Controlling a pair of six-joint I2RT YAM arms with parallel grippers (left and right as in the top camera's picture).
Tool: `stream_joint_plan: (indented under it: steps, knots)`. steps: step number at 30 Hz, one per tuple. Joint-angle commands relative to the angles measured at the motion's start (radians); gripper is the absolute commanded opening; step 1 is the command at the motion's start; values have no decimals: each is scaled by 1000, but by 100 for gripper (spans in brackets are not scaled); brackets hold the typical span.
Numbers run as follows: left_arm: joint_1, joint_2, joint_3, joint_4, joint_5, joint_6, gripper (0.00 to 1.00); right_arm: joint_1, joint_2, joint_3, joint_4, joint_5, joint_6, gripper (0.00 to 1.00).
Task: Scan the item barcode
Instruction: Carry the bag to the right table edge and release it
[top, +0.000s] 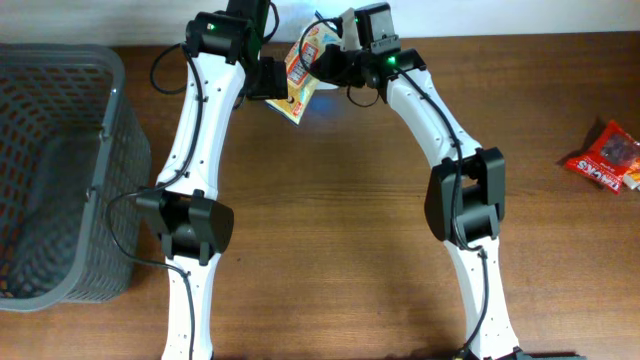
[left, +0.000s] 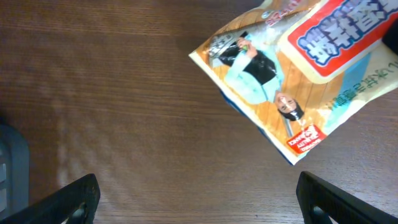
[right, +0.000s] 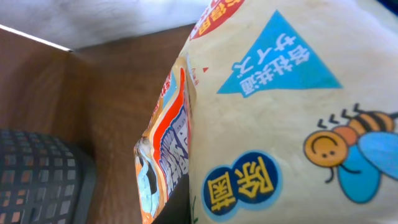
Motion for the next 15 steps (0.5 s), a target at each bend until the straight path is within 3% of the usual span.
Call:
stream_joint_plan:
  steps: [1,4,6,9,11,13,14,15]
  knots:
    - [-4,1,-2,-1,-7,0,99,-82,-89,48,-23,-23,-40,4]
    - [-4,1,-2,-1,-7,0,99,-273,-294,62,-117,-14,-42,4]
    - [-4,1,-2,-1,-7,0,99,-459,-366,62,-306,70,-43,4]
    - [-4,1,-2,-1,-8,1,99,-708,-346,56,-556,235,-99,4]
    - [-4,1,-2,-1,-7,0,99,-828,-311,56,-649,300,-228,4]
    - [-4,1,-2,-1,-8,0,99,-910,-277,52,-690,448,-232,4]
    - [-5,1,-2,-1,-7,0,99,-943,-261,52,-694,452,-239,11]
    - [-5,1,-2,-1,-8,0,99,-959,-255,52,-703,454,-240,53]
